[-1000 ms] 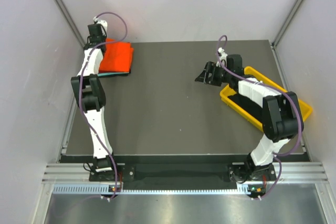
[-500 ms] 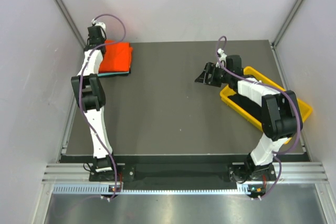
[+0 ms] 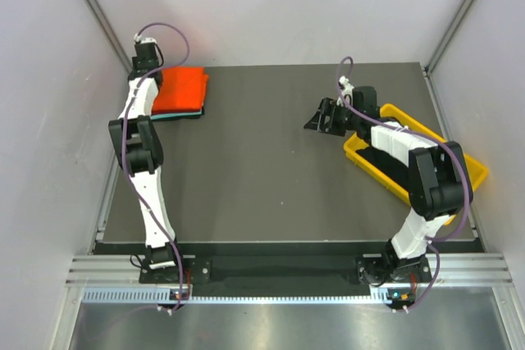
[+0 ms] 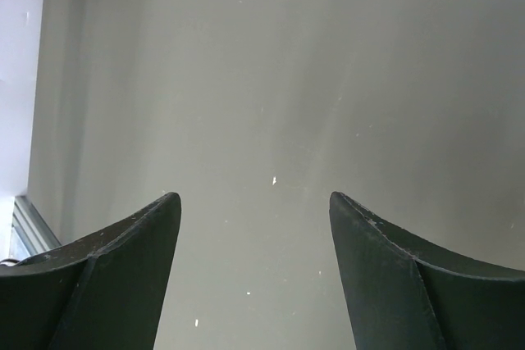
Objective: Fold and stack the t-shirts
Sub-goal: Neatly place the folded tshirt to the corner, then reset both grippers
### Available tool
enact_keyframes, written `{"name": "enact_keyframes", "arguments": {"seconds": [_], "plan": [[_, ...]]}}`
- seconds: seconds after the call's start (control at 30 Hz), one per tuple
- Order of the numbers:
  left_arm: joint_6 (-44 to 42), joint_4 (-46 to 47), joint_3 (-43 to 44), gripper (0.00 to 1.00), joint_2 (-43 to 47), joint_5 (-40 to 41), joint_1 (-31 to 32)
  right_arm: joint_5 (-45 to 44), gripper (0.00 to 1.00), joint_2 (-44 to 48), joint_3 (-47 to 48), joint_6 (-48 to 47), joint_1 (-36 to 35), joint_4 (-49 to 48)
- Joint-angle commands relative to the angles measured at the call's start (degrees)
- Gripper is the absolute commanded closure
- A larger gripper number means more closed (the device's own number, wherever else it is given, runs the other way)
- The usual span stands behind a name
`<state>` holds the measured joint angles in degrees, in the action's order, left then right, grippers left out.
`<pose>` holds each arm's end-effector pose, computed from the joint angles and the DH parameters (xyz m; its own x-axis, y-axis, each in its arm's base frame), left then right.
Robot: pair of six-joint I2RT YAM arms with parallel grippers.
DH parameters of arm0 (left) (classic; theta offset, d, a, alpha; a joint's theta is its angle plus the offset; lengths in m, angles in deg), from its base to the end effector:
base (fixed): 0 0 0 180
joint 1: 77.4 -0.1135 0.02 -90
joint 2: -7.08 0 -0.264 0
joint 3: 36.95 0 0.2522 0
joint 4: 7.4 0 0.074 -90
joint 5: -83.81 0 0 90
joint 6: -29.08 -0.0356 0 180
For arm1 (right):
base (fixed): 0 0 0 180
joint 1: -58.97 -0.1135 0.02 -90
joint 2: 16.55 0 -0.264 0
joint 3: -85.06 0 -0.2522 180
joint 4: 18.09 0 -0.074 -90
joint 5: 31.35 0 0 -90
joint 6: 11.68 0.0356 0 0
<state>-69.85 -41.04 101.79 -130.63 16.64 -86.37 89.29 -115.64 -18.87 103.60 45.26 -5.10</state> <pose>0.5485 0.1006 0.2381 -0.5983 0.0504 -0.7997 -0.3783 0.8621 0.3373 0.3634 0.1073 0.2140 -0.7746 0.1892 -0.6035 -0.3026 0.7270 0.6164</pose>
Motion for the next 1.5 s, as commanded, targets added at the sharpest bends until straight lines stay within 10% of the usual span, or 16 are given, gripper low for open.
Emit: {"name": "enact_keyframes", "arguments": {"seconds": [0.0, 0.77, 1.1, 1.2, 1.33, 1.47], "plan": [[8.57, -4.28, -2.02, 0.58, 5.96, -7.26, -0.17, -0.75, 0.26, 1.35, 1.07, -1.72, -0.79, -0.81], [15.69, -10.36, -11.08, 0.61, 18.15, -3.49, -0.7, -2.07, 0.26, 6.53, 4.32, -2.78, -0.96, 8.5], [20.44, -3.86, -37.94, 0.62, 42.32, -35.08, 8.77, -8.22, 0.22, 24.89, -7.45, -3.48, -2.19, 16.59], [21.84, 2.37, -51.66, 0.62, 53.66, -38.55, 15.36, -10.06, 0.0, 32.8, -10.0, -3.13, -2.37, 18.26], [23.52, 8.53, -63.01, 0.59, 67.27, -44.6, 21.62, -12.44, 0.0, 41.15, -12.11, -3.39, -2.37, 20.81], [23.96, 6.09, -67.85, 0.27, 74.15, -48.75, 23.83, -14.02, 0.0, 44.33, -12.56, -2.34, -2.46, 24.32]]}}
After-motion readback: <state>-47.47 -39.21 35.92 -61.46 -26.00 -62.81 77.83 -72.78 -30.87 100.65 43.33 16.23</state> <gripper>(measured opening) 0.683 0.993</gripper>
